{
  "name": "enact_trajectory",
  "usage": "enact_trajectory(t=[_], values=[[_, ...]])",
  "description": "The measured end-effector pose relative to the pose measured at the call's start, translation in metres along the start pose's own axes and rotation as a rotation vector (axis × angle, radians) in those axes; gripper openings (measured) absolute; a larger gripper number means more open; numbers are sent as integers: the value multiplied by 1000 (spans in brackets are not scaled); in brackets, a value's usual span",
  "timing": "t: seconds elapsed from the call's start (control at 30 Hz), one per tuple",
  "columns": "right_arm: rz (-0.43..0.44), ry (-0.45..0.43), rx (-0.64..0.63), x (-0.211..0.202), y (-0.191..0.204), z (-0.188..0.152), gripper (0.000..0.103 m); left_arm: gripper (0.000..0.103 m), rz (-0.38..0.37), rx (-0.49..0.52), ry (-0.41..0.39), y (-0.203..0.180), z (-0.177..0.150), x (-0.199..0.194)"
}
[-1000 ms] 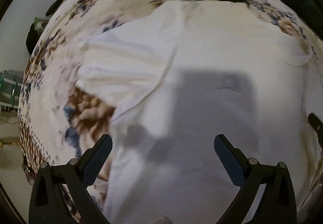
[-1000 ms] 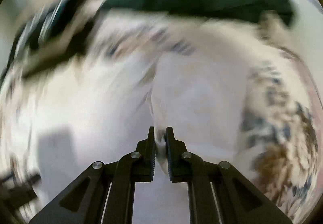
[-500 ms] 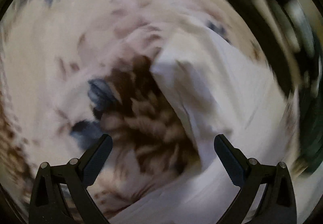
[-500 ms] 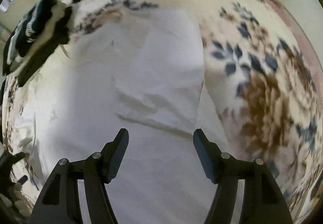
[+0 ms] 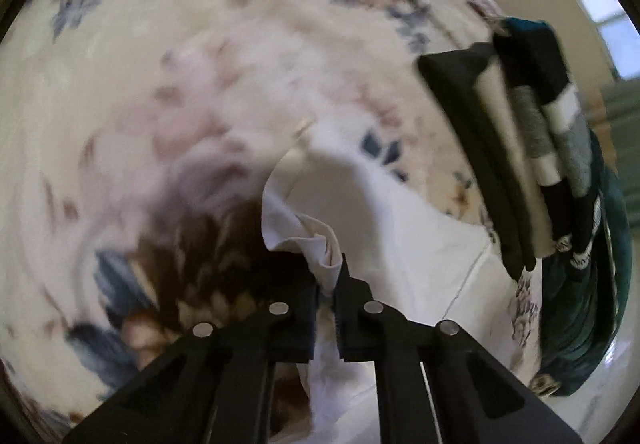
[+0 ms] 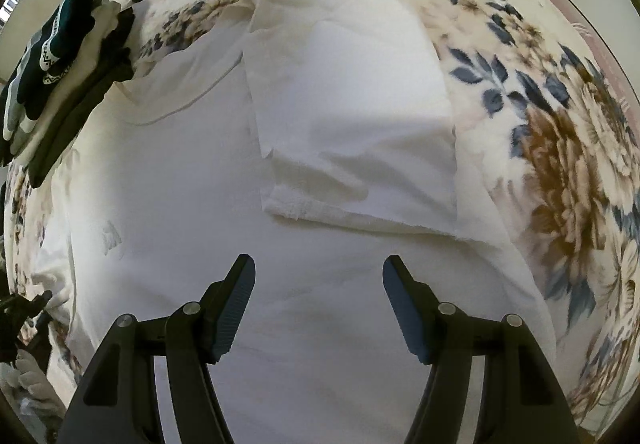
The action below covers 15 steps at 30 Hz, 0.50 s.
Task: Fold small clothes
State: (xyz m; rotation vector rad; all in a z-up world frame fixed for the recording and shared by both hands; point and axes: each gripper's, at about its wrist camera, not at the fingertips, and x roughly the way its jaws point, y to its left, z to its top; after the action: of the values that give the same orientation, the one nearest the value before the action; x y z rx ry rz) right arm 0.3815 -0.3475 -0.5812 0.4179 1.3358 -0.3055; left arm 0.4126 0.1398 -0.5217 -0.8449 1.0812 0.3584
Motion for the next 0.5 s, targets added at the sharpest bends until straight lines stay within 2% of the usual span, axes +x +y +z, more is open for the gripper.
enact_trajectory(t=[0.13, 0.2, 0.27, 0.3, 0.37, 0.4, 0.47, 0.5], values=[[-9, -6, 14, -3, -7, 2, 68, 5, -46, 194, -100, -41, -7, -29], [-12, -5, 22, -5, -14, 1, 68, 5, -103, 377, -118, -85, -32, -40], [-18, -4, 24, -7, -19, -1, 68, 5, -151, 515, -42, -123, -61, -29], [-20, -1, 26, -7, -22, -2, 68, 9, -172, 578, 31, -140, -79, -17], [-26, 8, 30, -7, -27, -3, 68, 9, -201, 650, 149, -154, -103, -3], [-29, 11, 31, -8, -30, -4, 68, 13, -237, 673, 201, -157, -112, 2], [-31, 12, 41, -10, -38, -6, 68, 29, -234, 680, 204, -151, -117, -2], [-29, 11, 46, -12, -41, -6, 68, 54, -224, 665, 209, -144, -114, -3]])
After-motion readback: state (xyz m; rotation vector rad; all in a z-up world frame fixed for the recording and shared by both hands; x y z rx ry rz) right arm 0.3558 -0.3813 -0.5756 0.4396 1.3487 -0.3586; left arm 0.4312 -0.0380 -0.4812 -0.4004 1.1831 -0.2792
